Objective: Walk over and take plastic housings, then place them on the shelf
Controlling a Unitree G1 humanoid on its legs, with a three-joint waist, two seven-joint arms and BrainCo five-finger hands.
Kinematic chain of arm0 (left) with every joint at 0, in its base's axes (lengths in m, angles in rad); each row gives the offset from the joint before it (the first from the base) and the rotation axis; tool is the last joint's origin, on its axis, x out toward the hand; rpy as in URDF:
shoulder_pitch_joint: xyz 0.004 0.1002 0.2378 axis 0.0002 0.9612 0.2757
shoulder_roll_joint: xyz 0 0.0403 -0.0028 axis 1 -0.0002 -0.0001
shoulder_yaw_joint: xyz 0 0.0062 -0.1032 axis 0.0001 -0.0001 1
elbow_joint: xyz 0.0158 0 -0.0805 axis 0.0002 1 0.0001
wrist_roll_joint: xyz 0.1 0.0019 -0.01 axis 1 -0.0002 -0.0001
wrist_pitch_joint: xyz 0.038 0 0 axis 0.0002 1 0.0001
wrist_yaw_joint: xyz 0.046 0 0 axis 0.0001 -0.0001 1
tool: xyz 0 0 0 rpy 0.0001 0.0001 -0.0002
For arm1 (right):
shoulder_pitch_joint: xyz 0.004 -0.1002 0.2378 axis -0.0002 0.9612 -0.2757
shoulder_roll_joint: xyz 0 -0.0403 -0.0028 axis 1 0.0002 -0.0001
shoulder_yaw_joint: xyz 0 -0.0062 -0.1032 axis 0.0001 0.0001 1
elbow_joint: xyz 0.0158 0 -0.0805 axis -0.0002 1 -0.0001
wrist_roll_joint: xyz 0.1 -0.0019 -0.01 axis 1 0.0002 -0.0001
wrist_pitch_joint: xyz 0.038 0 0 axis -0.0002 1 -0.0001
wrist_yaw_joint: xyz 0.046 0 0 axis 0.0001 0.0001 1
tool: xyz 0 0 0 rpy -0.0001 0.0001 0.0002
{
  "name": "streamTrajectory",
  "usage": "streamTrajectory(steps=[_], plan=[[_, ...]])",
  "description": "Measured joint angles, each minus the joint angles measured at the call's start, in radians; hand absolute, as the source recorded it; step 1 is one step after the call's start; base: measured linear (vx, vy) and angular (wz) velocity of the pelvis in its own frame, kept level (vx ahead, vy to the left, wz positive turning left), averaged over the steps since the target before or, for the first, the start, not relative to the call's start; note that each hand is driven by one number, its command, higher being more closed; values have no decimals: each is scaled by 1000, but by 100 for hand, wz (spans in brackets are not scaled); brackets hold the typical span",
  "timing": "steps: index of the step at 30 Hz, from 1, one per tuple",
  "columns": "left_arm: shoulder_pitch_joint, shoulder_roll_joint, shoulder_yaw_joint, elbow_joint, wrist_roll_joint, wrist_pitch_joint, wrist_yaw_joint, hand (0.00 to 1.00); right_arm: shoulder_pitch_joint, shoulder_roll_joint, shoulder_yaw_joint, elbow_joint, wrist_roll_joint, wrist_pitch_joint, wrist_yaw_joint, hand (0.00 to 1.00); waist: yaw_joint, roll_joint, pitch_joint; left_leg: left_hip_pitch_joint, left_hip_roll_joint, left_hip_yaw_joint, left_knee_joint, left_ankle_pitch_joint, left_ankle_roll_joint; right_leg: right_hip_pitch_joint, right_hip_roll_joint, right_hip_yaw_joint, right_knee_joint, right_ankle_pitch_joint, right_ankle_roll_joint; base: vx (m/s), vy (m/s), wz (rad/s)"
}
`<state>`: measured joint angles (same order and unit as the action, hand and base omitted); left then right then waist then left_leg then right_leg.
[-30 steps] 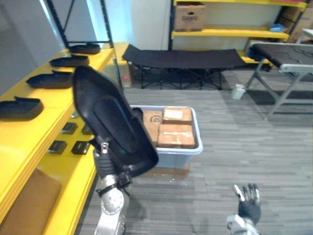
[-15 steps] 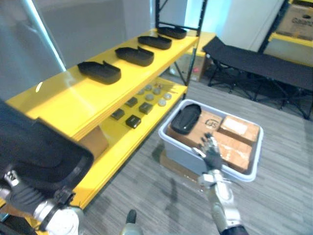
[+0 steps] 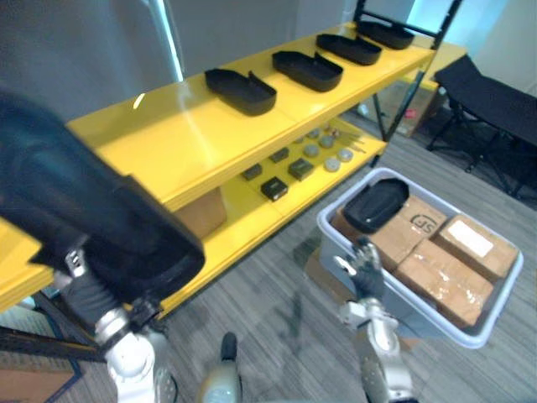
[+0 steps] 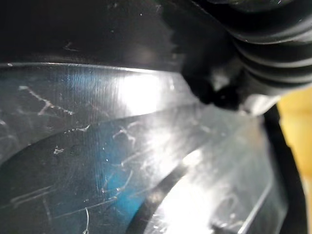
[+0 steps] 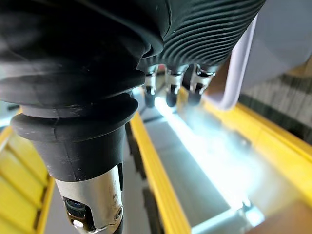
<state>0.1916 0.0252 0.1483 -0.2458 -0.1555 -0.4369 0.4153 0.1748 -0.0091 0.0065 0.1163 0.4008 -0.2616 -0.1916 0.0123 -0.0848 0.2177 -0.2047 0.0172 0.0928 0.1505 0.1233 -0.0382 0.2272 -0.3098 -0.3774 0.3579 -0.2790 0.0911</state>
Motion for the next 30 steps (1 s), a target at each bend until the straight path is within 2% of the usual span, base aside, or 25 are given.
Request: streamTrajectory(steps=[2, 3, 4, 6, 9, 10, 13, 17, 23, 25, 27, 28, 29, 30], plan=[[-44, 9, -49, 31, 6, 1, -27, 100, 34, -1, -45, -4, 17, 0, 8, 0, -24, 10, 1, 31, 8, -38, -86, 39, 0, -71, 18, 71, 127, 58, -9, 17, 70, 57], [-47, 9, -52, 33, 6, 1, -37, 100, 37, 2, -47, -4, 17, -1, 18, 0, -26, 14, 3, 41, 14, -36, -106, 44, 4, -77, 30, 84, 116, 41, -4, 41, -9, -7], [-47, 9, -50, 33, 6, 2, -47, 100, 32, 3, -36, -8, 16, -4, 45, 0, -22, -5, -2, 59, 23, -20, -127, 59, 1, -91, 59, 80, 52, 27, -4, 48, -81, -55], [-40, 7, -43, 32, 6, 5, -47, 100, 15, 1, -22, -16, -1, -6, 89, 0, -4, -5, -3, 63, 31, 28, -117, 58, 1, -78, 60, 59, -11, 44, 22, 30, -82, -65], [-42, 4, -58, 25, 7, 5, -70, 100, -15, -9, -15, -23, -49, -12, 118, 0, 6, 30, 19, 56, 49, 58, -112, 57, 0, -38, 83, 58, -142, 47, 37, -43, -69, -38], [-38, 6, -74, 22, 8, 5, -76, 100, -26, -24, -9, -23, -54, -12, 124, 0, 5, 44, 23, 47, 57, 60, -106, 59, -3, -30, 92, 56, -173, 47, 59, -83, -63, -13], [-29, 5, -119, 9, 8, 4, -84, 100, -16, -70, -6, -22, -52, -12, 121, 0, -3, 89, 28, 42, 93, 52, -120, 69, -18, -43, 129, 52, -175, 45, 54, -146, -65, -1], [-13, 5, -128, -17, 8, 3, -84, 100, -1, -76, -6, -22, -51, -12, 116, 0, -12, 106, 19, 43, 106, 53, -144, 81, -24, -60, 142, 53, -162, 39, 43, -61, -32, -1], [11, 6, -127, -31, 18, 2, -75, 100, 37, -39, -1, -22, -7, -12, 126, 0, -16, 107, 19, 44, 88, 61, -146, 84, -22, -67, 120, 54, -150, 34, 46, 11, 3, 1], [11, 6, -127, -35, 27, 2, -74, 100, 43, -35, 4, -22, -5, -12, 128, 0, -20, 106, 19, 45, 71, 61, -145, 77, -18, -65, 102, 48, -141, 24, 53, 34, 24, 12], [11, 7, -124, -42, 49, 2, -82, 100, 45, -28, 2, -22, -9, -13, 124, 0, -20, 95, 21, 48, 42, 58, -136, 60, -17, -52, 72, 30, -127, 2, 38, 66, 62, 20], [10, 7, -123, -55, 51, 2, -93, 100, 45, -21, -1, -22, -11, -13, 120, 0, -19, 71, 23, 46, 21, 60, -114, 40, -9, -42, 43, 20, -123, -7, 32, 102, 100, 15], [7, 7, -121, -70, 52, 1, -108, 100, 43, -21, -7, -23, -9, -15, 111, 0, -18, 64, 28, 45, 4, 66, -59, -7, 7, -24, 25, 22, -85, -7, 31, 148, 106, 18], [1, 8, -121, -68, 59, 0, -116, 100, 43, -31, -10, -19, -8, -19, 97, 0, -24, 60, 31, 43, -3, 58, -4, -50, 2, -67, -7, 30, 74, -1, 11, 119, 75, 20]])
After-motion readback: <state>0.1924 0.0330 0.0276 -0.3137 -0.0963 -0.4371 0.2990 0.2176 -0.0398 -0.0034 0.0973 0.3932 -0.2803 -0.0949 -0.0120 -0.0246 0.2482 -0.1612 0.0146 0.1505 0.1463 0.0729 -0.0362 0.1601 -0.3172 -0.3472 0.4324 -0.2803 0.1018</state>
